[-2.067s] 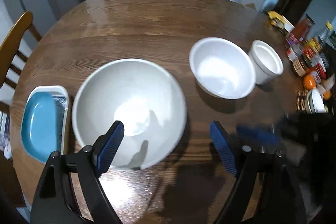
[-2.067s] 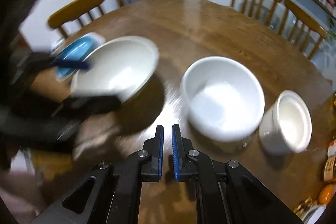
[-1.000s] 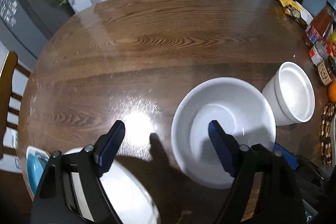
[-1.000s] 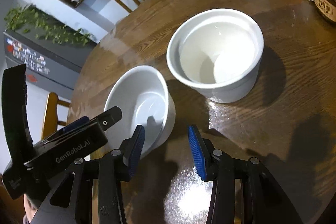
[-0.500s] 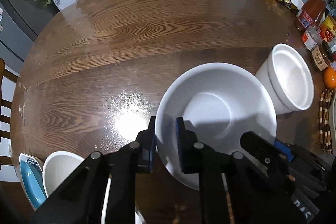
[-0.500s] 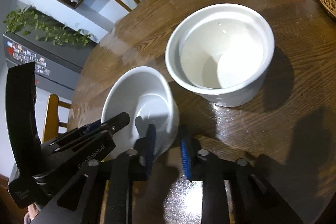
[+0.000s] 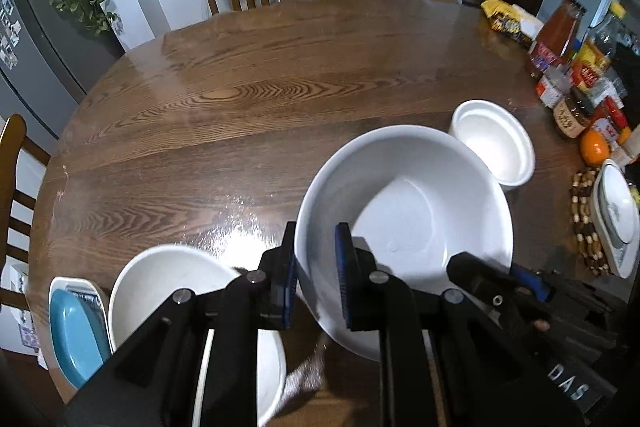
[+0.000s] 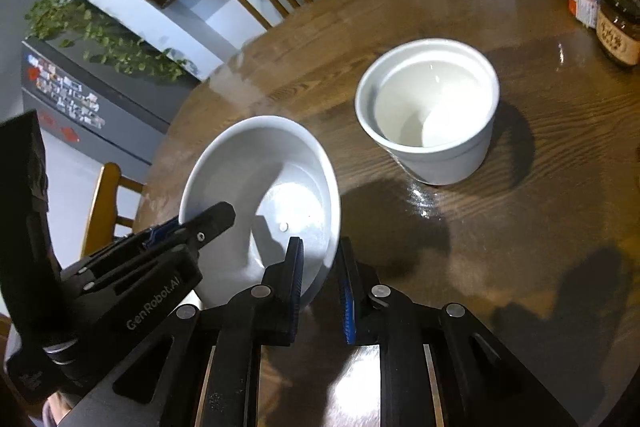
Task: Organize plates and bowls
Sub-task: 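Carry the medium white bowl with both grippers over the large bowl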
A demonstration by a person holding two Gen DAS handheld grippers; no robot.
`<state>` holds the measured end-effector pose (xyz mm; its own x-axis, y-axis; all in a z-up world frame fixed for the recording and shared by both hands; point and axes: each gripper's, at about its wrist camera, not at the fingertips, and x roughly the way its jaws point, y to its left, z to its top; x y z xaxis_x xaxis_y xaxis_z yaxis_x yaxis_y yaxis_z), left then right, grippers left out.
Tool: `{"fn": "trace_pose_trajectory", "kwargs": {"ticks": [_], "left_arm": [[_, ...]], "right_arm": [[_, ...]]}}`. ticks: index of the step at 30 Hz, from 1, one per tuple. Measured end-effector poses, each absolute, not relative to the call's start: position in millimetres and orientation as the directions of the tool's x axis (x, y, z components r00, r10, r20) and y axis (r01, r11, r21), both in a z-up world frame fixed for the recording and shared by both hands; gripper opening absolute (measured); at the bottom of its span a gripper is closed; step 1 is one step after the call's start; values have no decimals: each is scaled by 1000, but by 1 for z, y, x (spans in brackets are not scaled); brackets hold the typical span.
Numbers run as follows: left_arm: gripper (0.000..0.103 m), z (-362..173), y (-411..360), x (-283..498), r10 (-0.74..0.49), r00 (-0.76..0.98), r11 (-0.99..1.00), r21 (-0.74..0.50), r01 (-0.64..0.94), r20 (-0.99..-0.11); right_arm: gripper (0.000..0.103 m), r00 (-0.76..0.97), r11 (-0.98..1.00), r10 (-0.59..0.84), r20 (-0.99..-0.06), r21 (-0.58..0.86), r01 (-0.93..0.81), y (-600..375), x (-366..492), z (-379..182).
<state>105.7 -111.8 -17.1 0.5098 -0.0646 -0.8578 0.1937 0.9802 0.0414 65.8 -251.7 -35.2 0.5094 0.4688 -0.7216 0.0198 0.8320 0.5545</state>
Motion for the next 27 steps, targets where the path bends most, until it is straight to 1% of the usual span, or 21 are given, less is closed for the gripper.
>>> {"fn": "trace_pose_trajectory", "kwargs": {"ticks": [6, 12, 27], "left_arm": [[16, -3, -101, 79, -88, 551, 982, 21, 188, -830], [16, 7, -84, 59, -94, 585, 986, 5, 165, -805], [16, 12, -23, 32, -67, 604, 997, -34, 66, -794]], "right_arm": [[19, 542, 850, 456, -706, 526, -29, -246, 42, -11], [19, 553, 863, 446, -703, 502, -59, -231, 30, 2], [19, 521, 871, 474, -709, 466, -158, -173, 22, 16]]}}
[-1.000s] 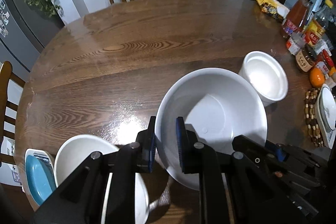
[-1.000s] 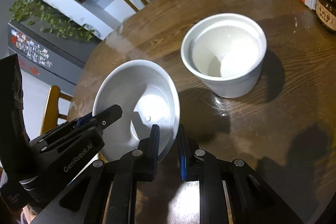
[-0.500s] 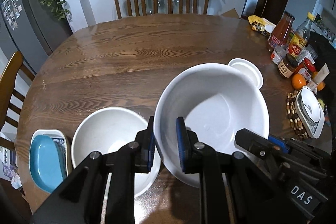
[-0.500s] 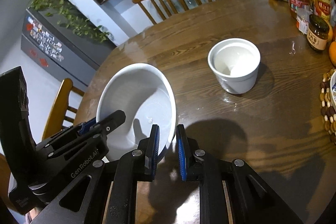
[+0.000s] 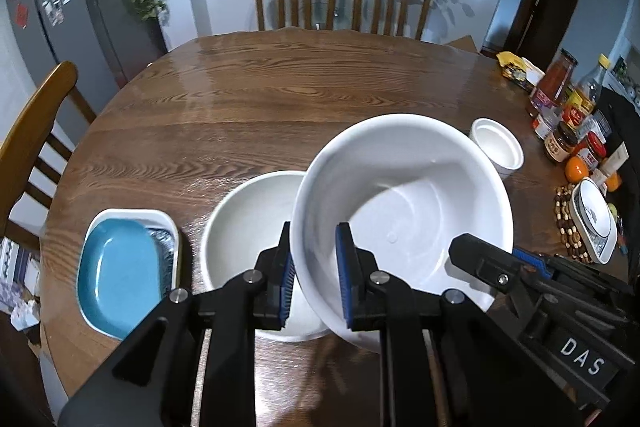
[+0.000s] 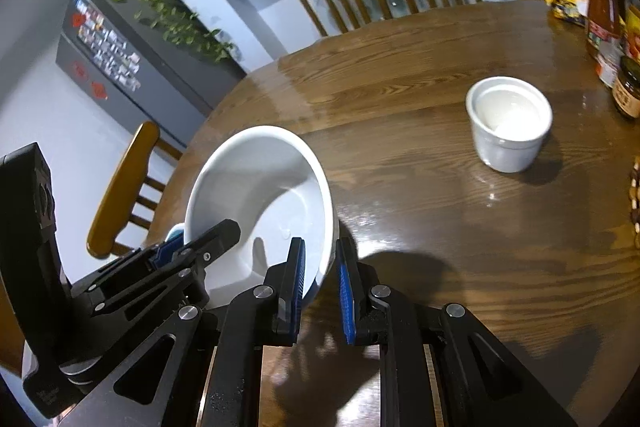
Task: Organize plates and bowls
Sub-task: 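Carry the medium white bowl with both grippers over the large bowl, then lower the medium white bowl into the large white bowl with both grippers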
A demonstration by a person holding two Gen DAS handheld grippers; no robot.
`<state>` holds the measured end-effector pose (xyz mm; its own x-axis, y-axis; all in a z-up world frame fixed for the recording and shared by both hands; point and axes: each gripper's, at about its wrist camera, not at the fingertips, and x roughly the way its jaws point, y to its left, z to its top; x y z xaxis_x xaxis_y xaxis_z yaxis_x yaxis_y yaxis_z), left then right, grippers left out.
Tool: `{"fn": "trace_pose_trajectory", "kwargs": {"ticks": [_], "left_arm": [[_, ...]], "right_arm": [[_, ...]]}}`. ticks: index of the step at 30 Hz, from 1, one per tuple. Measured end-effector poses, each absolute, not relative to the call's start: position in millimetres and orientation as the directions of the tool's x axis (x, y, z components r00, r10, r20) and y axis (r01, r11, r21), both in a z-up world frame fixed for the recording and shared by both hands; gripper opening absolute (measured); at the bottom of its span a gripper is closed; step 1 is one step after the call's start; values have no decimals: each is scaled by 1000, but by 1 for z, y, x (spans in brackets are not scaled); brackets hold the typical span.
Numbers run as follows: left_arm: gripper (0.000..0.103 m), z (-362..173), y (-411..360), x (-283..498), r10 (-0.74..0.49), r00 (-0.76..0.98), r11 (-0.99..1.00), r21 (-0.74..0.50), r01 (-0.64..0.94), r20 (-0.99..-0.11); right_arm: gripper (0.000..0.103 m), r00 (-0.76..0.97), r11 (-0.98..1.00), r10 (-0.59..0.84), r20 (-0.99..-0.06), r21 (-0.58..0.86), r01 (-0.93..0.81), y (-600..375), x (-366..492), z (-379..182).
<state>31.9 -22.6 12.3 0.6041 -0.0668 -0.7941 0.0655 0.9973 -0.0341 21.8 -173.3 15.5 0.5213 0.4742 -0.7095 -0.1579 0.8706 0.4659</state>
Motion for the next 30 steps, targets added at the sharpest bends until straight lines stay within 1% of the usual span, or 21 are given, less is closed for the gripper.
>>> {"fn": "trace_pose_trajectory", "kwargs": {"ticks": [12, 22, 30], "left_arm": [[16, 7, 21, 30, -56, 588, 997, -72, -4, -807], [16, -18, 33, 38, -54, 523, 996, -81, -29, -850], [16, -30, 32, 46, -55, 493, 997, -77, -25, -868]], "right_arm": [[19, 459, 874, 484, -745, 432, -221, -127, 31, 13], [19, 398, 877, 481, -781, 436, -203, -112, 39, -9], [19, 374, 884, 467, -801, 431, -180, -109, 45, -22]]}}
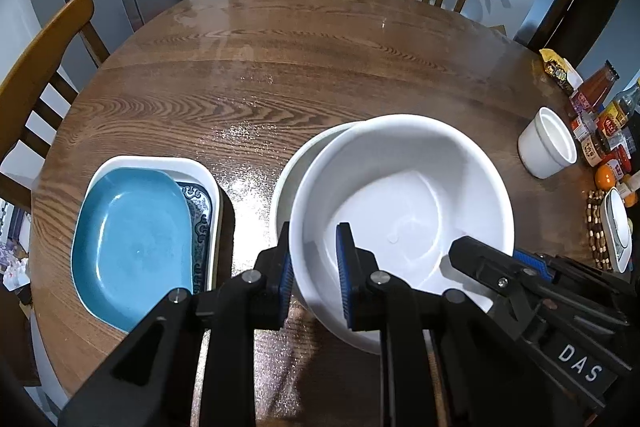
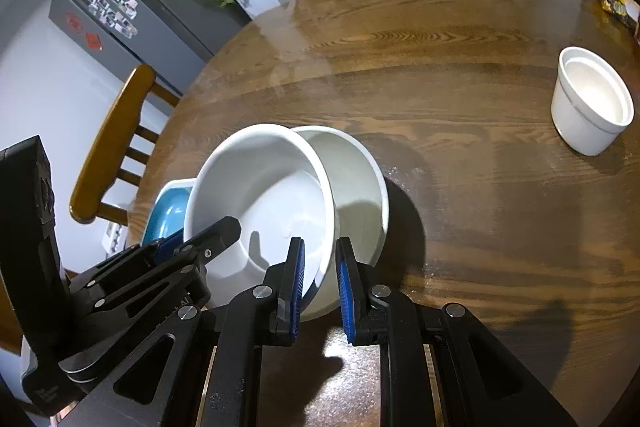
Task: Organize plates and bowls
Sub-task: 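Lower the medium white bowl into the large white bowl with both grippers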
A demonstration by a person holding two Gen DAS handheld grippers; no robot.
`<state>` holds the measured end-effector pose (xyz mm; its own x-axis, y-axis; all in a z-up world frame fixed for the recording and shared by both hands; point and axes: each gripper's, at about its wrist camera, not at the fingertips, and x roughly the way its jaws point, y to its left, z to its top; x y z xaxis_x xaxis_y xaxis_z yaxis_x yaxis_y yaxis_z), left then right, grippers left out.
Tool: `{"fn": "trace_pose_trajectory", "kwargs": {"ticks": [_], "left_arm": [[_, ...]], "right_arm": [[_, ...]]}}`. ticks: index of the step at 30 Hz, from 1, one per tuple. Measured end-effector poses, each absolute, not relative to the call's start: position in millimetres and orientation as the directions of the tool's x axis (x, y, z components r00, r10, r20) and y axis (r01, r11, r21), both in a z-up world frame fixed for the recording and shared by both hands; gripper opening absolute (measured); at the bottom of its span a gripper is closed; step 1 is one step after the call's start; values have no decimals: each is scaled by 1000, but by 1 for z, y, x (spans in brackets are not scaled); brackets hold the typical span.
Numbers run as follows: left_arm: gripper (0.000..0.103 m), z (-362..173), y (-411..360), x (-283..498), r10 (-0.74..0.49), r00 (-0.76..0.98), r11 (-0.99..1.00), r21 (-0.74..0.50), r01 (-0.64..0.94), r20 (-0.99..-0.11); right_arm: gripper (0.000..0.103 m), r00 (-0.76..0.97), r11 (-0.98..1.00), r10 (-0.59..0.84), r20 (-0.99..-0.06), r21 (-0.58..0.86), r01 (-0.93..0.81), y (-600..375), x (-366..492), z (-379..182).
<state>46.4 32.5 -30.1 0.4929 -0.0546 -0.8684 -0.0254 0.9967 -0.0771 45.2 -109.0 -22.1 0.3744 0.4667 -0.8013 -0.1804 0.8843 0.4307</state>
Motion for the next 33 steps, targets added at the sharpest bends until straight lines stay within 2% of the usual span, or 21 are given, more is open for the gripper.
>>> {"fn": "trace_pose_trajectory", "kwargs": {"ticks": [33], "left_arm": [[19, -45, 29, 61, -32, 463, 999, -34, 2, -886]], "right_arm": [[19, 361, 909, 417, -834, 376, -180, -96, 55, -34]]}}
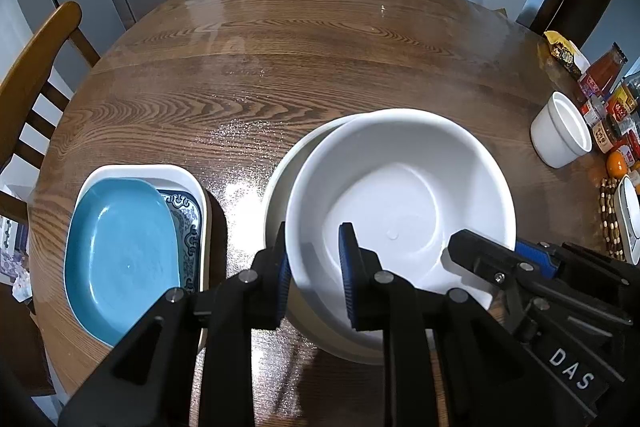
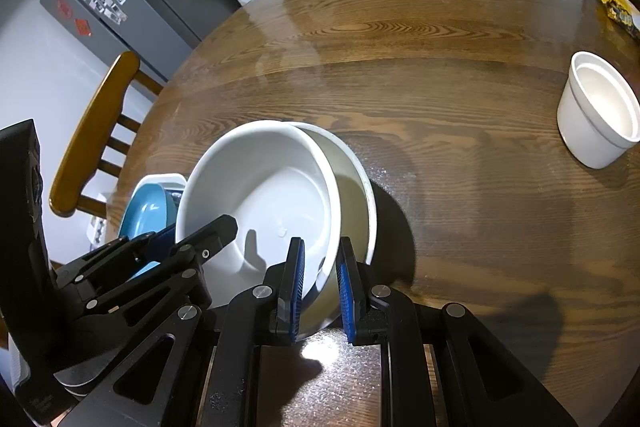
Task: Organize plates and bowls
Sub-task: 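Lower the medium white bowl into the large white bowl with both grippers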
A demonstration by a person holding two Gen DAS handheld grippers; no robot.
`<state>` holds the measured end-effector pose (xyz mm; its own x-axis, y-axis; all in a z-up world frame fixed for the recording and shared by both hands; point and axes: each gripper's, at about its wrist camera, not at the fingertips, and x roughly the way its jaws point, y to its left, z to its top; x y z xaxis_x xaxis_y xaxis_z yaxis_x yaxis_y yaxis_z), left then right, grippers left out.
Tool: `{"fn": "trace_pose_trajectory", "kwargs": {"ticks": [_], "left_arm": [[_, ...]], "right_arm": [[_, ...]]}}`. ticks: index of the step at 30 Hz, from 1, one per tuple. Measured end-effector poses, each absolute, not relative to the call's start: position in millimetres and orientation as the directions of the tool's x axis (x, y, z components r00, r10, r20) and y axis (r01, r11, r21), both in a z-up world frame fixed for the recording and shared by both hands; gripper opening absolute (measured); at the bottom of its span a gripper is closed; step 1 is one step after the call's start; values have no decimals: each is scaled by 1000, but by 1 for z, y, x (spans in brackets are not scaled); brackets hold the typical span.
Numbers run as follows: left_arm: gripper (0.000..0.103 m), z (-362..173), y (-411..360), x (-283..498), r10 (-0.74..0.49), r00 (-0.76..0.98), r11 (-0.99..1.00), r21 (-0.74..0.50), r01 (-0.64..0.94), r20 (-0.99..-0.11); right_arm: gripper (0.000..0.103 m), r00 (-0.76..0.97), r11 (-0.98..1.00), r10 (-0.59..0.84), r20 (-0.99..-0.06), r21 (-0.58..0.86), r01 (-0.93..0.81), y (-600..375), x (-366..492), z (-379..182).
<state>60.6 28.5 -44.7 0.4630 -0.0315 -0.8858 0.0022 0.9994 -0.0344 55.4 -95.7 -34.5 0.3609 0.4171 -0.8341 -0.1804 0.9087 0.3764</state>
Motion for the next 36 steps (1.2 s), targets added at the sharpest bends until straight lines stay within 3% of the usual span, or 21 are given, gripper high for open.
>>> {"fn": "trace_pose_trajectory", "kwargs": {"ticks": [26, 36], "left_arm": [[19, -46, 23, 60, -12, 459, 1000, -12, 4, -889], [28, -46, 22, 60, -15, 455, 1000, -11, 10, -890]], "right_arm": [[19, 380, 922, 387, -840, 342, -183, -94, 52, -29], [19, 385, 924, 381, -840, 336, -182, -92, 52, -29]]}}
